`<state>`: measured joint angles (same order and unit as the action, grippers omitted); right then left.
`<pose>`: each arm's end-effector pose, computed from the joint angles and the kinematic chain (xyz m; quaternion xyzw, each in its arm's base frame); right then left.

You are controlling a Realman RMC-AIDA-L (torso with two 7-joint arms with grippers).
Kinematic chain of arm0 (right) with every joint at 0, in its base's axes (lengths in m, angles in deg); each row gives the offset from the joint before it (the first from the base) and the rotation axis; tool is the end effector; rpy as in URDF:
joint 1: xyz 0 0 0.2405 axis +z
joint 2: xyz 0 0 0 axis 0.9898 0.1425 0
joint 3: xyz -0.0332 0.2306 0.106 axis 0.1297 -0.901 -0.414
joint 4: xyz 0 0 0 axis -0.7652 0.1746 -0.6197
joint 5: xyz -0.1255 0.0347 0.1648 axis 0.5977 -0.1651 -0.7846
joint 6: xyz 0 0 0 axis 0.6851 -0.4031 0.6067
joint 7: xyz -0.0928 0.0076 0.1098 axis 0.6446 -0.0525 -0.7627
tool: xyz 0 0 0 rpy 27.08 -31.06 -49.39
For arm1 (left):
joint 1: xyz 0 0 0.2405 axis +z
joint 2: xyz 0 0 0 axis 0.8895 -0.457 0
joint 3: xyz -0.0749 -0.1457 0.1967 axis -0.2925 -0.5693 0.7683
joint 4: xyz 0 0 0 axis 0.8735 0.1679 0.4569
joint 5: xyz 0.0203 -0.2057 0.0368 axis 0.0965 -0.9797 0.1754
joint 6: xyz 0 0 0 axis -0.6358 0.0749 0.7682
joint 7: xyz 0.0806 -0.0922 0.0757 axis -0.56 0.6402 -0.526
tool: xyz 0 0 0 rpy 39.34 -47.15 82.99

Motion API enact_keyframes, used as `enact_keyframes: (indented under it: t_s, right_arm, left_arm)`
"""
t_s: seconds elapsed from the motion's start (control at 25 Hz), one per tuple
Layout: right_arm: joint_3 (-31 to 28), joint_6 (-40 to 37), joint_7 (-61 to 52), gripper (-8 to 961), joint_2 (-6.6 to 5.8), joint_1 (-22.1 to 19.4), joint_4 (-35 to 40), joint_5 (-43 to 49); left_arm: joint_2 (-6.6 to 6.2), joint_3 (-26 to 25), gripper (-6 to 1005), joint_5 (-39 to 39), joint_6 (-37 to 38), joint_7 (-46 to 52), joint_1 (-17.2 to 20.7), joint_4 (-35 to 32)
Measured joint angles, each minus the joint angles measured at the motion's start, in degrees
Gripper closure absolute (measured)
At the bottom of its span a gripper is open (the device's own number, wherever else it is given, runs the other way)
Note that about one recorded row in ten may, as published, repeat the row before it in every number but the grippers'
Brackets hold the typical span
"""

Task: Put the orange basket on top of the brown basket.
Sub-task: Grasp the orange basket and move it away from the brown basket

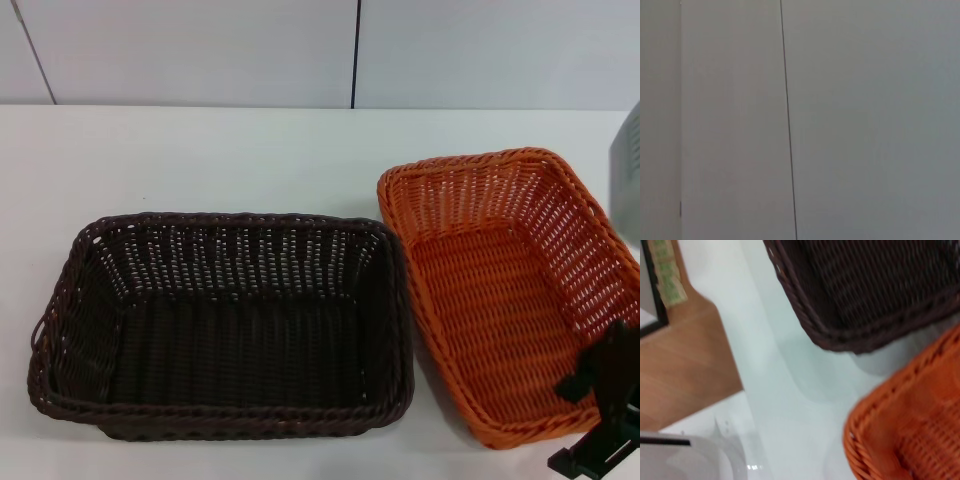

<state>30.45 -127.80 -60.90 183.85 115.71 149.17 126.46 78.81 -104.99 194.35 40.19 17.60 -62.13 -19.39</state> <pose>0.1503 0.2907 0.0458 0.9544 -0.2081 0.2141 0.0005 -0.3946 0.2047 0.0550 -0.4463 -0.2373 -0.1949 0.8406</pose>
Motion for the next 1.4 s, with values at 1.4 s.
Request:
enact_keyframes:
  t_s: [1.4]
  right_arm:
    - [11.26, 14.21, -2.98, 414, 0.63, 3.69, -14.63, 9.12]
  left_arm:
    - [-0.32, -0.4, 331, -0.01, -0.38, 0.61, -0.51, -3.0]
